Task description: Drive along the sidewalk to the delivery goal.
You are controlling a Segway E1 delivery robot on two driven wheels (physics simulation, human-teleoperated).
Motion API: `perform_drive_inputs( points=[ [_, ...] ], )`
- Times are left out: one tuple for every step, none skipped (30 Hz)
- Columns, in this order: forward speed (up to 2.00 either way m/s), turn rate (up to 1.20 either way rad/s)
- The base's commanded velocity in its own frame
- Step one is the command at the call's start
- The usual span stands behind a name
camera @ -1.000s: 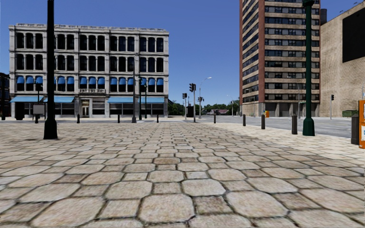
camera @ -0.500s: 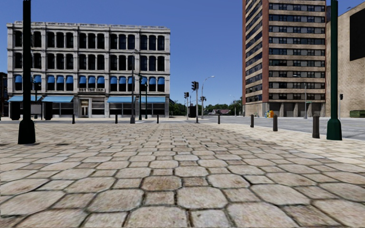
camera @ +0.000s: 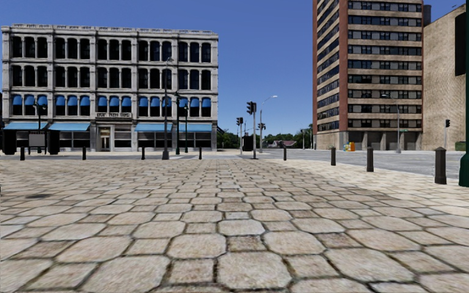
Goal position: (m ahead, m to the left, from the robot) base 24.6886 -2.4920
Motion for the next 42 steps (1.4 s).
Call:
perform_drive_inputs(
  points=[
    [2.00,0.00],
    [2.00,0.00],
    [2.00,0.00],
    [2.00,0.00],
    [2.00,0.00],
    [2.00,0.00],
    [2.00,0.00],
    [2.00,0.00],
    [2.00,0.00],
    [2.00,0.00],
    [2.00,0.00],
    [2.00,0.00],
    [2.00,0.00],
    [2.00,0.00],
    [2.00,0.00],
    [2.00,0.00],
    [2.00,0.00],
    [2.00,0.00],
    [2.00,0.00],
    [2.00,0.00],
    [2.00,0.00],
    [2.00,0.00],
    [2.00,0.00],
    [2.00,0.00],
    [2.00,0.00],
    [2.00,0.00],
    [2.00,0.00],
    [2.00,0.00],
    [2.00,0.00],
    [2.00,0.00],
    [2.00,0.00],
    [2.00,0.00],
    [2.00,0.00],
    [2.00,0.01],
    [2.00,0.15],
    [2.00,0.15],
    [2.00,0.32],
    [2.00,0.40],
    [2.00,0.44],
    [2.00,0.45],
    [2.00,0.45],
    [2.00,0.45]
  ],
)
